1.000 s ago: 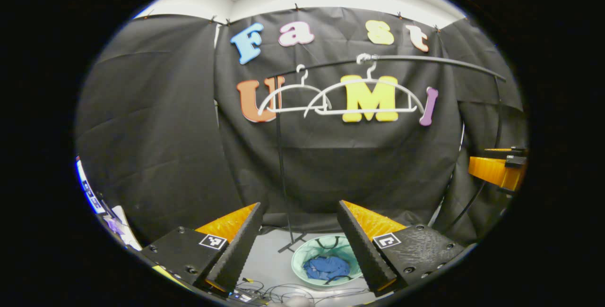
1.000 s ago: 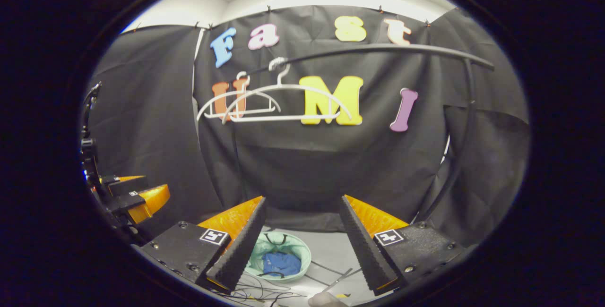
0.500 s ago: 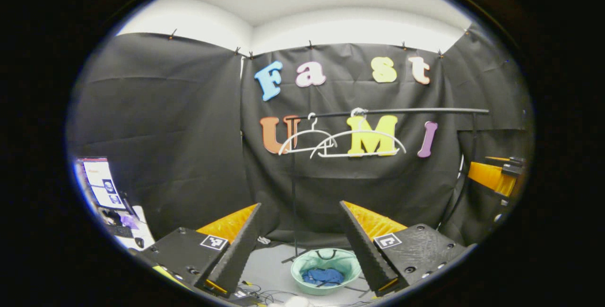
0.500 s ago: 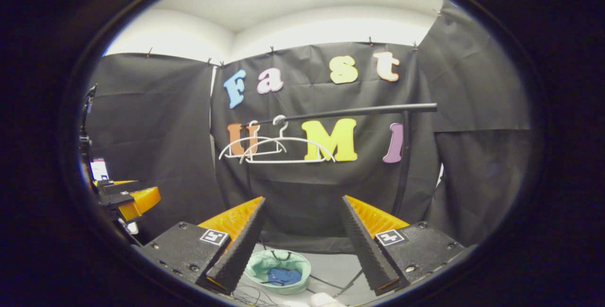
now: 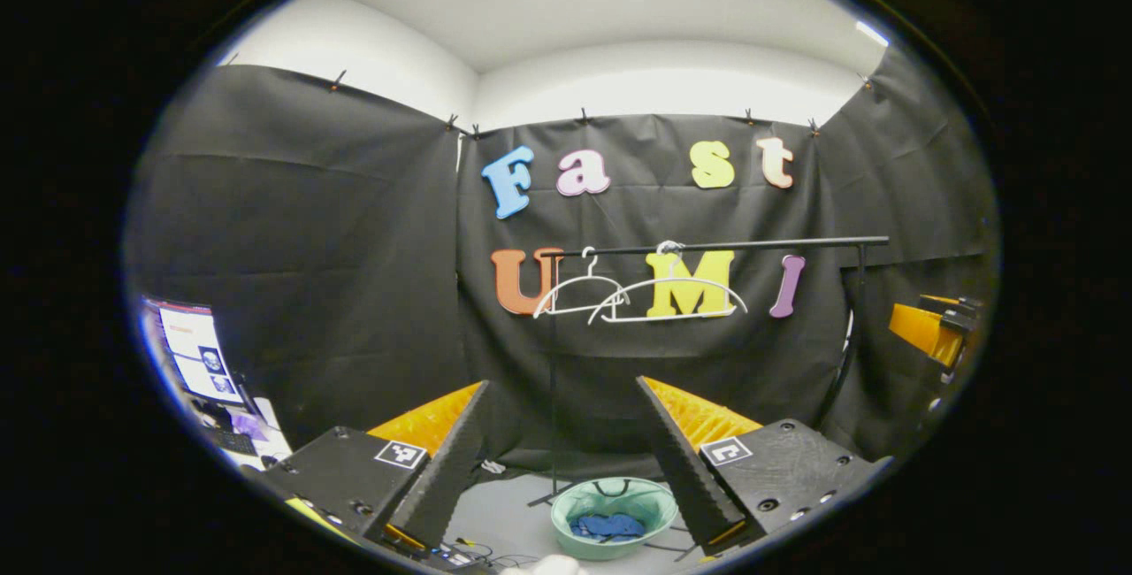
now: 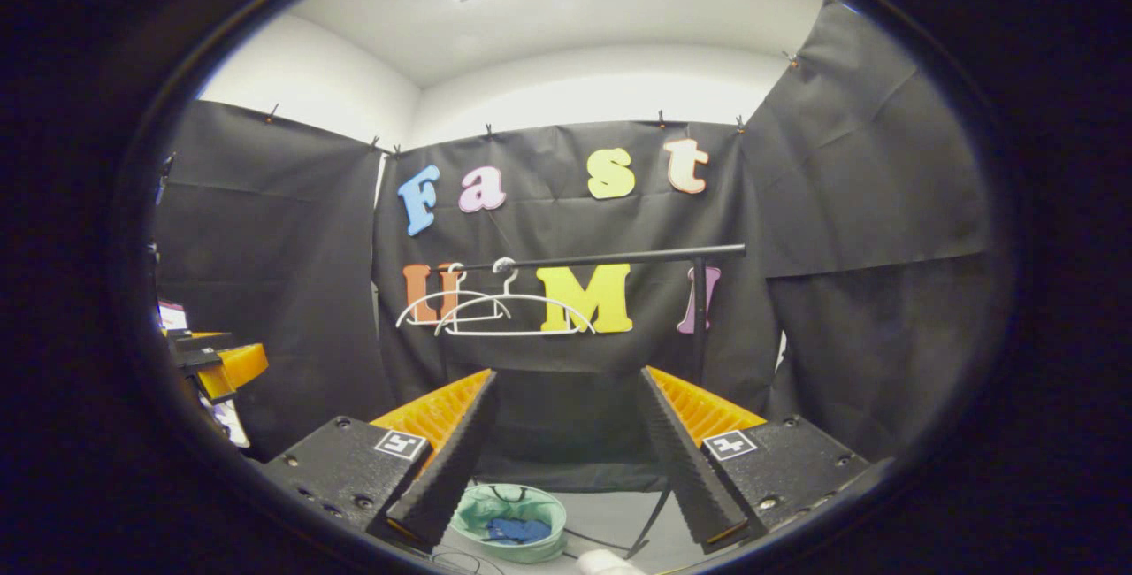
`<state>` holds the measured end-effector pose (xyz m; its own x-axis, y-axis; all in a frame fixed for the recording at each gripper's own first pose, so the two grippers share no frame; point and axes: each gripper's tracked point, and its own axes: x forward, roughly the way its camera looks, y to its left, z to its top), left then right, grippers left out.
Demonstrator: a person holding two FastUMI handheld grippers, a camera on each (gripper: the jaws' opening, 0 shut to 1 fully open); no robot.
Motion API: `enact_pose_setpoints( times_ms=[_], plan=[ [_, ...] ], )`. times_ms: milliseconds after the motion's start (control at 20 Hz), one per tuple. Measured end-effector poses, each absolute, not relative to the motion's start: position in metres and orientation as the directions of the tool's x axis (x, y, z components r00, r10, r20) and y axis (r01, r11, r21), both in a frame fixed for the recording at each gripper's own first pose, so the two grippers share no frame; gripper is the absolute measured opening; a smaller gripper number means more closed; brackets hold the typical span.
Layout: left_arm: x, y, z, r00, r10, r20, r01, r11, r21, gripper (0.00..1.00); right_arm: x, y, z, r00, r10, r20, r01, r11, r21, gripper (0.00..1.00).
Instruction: Grasp the clothes on the hanger with both hands and then place them into the laundry hamper below.
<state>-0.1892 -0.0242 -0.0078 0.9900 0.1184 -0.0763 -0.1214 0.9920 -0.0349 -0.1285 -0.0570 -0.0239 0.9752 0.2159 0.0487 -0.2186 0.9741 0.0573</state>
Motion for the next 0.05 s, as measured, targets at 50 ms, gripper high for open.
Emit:
enact_pose_setpoints(
  times_ms=[50],
  plan=[
    [-0.1922,-0.0231,-0.0085,0.990,0.114,-0.079,-0.117,0.993,-0.036,0.99,-0.1306,-0.0554,-0.0235,0.977,0.208,0.056,-0.211,0.977,0.044,0.98]
  ],
)
